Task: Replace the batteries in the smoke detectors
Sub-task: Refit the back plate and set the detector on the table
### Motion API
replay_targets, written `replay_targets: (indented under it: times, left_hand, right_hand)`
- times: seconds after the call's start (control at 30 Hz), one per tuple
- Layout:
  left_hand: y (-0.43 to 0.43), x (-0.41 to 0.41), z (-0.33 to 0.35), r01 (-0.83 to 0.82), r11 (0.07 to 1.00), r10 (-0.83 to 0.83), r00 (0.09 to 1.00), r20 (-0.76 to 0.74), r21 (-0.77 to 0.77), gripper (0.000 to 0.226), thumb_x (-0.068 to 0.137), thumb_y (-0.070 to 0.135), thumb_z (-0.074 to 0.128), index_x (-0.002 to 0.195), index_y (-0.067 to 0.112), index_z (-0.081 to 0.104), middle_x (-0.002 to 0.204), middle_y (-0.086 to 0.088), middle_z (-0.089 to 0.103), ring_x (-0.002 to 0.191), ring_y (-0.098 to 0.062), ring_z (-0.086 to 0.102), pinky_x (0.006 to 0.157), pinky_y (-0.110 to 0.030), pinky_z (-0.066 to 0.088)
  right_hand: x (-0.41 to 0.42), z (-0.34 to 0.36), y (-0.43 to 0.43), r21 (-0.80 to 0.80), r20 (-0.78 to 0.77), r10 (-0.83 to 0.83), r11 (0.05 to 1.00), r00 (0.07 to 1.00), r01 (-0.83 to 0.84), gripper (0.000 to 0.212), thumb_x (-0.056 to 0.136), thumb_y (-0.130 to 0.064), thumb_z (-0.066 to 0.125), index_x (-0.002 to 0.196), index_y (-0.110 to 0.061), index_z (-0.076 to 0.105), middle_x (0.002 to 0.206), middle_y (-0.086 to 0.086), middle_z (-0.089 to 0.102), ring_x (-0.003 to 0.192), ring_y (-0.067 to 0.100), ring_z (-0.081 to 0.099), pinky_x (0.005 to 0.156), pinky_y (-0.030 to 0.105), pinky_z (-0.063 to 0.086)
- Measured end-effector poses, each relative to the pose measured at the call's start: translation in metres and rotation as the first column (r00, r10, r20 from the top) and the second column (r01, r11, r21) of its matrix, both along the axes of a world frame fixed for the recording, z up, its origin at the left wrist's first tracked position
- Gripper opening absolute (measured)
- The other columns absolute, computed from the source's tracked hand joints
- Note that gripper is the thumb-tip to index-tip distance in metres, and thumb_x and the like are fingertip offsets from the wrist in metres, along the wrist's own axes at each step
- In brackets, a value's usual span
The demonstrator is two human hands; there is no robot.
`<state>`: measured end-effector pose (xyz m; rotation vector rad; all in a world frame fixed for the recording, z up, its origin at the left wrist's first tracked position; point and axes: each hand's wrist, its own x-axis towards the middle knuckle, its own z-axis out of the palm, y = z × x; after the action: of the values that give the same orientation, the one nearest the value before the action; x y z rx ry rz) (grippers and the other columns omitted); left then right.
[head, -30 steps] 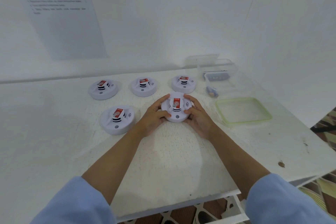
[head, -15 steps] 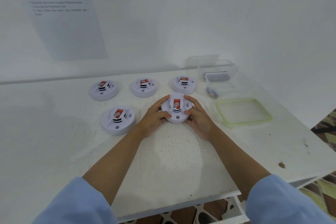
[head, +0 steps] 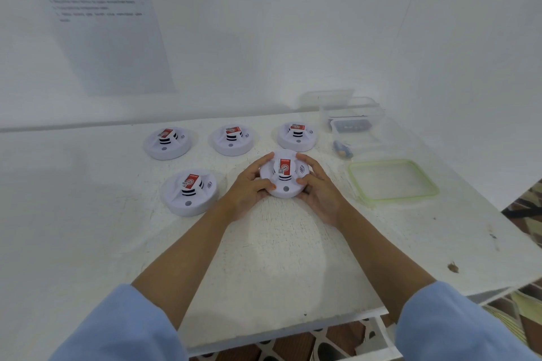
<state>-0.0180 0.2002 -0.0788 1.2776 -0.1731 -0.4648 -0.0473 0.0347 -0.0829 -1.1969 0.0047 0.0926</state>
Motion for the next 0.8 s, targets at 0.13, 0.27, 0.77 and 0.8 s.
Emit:
replay_targets:
  times: [0.13,0.27,0.77,0.8]
  left_hand:
    - [0.000,-0.001,0.001,-0.003,1.000,0.003,1.000,-0.001,-0.001,0.062,0.084,-0.016,0.045,0.130,0.025,0.045,0.127,-0.003,0.053,0.105,-0.016,0.058,0.081,-0.025,0.054]
    - [0.000,-0.001,0.001,0.000,1.000,0.000,1.000,0.006,0.004,0.062,0.083,-0.016,0.046,0.130,0.024,0.044,0.131,-0.005,0.051,0.106,-0.017,0.058,0.079,-0.024,0.055]
    - [-0.007,-0.011,0.009,-0.136,0.950,0.072,0.971,0.227,0.281,0.059,0.087,-0.004,0.050,0.139,0.022,0.038,0.129,0.003,0.047,0.111,-0.017,0.051,0.080,-0.022,0.050]
    - [-0.007,-0.012,0.010,-0.155,0.943,0.079,0.964,0.253,0.296,0.059,0.088,-0.004,0.048,0.140,0.020,0.037,0.128,0.004,0.047,0.112,-0.016,0.049,0.081,-0.020,0.048]
  right_hand:
    - [0.000,0.000,0.000,0.010,-0.015,-0.003,1.000,1.000,0.003,0.042,0.090,0.003,0.043,0.125,-0.020,0.047,0.126,0.008,0.057,0.112,0.026,0.056,0.083,0.032,0.055]
    - [-0.001,0.001,0.000,0.027,-0.016,0.001,1.000,1.000,-0.001,0.042,0.089,0.004,0.044,0.125,-0.019,0.046,0.125,0.009,0.057,0.111,0.025,0.057,0.082,0.031,0.055]
    - [0.004,0.004,0.009,-0.264,-0.001,-0.149,0.954,0.989,0.144,0.041,0.085,0.000,0.046,0.116,-0.026,0.052,0.128,0.005,0.054,0.118,0.025,0.052,0.098,0.038,0.047]
    - [0.003,0.006,0.009,-0.313,0.015,-0.152,0.938,0.988,0.149,0.041,0.084,0.000,0.047,0.115,-0.026,0.053,0.128,0.004,0.054,0.117,0.023,0.051,0.096,0.033,0.047]
